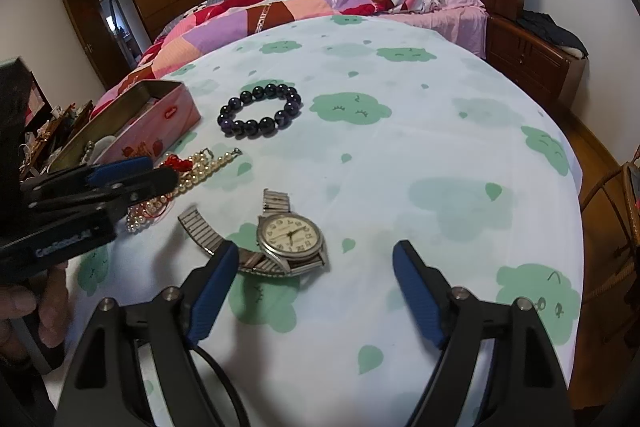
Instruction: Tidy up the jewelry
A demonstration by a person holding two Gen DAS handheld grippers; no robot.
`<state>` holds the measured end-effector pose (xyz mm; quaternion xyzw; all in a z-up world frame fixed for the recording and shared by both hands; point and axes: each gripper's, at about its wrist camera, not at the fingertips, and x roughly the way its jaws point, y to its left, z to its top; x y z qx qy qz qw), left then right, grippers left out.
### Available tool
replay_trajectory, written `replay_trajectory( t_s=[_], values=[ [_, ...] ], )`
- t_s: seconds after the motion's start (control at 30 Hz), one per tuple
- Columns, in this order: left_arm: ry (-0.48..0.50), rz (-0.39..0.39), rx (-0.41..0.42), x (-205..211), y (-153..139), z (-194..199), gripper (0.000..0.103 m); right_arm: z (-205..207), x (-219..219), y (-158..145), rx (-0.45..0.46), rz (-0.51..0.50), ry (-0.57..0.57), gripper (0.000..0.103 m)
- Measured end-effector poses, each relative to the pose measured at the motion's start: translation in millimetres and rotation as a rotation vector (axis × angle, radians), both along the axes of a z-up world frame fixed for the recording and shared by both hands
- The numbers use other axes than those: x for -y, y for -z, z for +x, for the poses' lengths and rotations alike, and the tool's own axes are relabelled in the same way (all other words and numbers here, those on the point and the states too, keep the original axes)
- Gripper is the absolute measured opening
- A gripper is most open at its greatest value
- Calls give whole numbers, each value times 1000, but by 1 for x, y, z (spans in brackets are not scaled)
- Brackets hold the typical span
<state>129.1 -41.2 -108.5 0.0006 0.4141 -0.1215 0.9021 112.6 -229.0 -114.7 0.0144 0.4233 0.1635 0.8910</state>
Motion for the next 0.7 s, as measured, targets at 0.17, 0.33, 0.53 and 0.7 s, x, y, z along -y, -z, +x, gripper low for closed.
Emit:
replay_trajectory(
  t_s=[0.17,0.33,0.53,0.7],
  values=[
    [-10,-15,-7,-1,4,13,45,0,0,0,0,-1,-1,82],
    [4,-6,10,1,2,10,0,0,-1,0,1,-2,-4,82],
    [-4,-19,122,-7,-30,-19,0,0,-1,-1,2,0,-5,82],
    [-37,-100,185,-29,-62,-35,0,0,-2,-1,2,-4,-6,82]
  ],
)
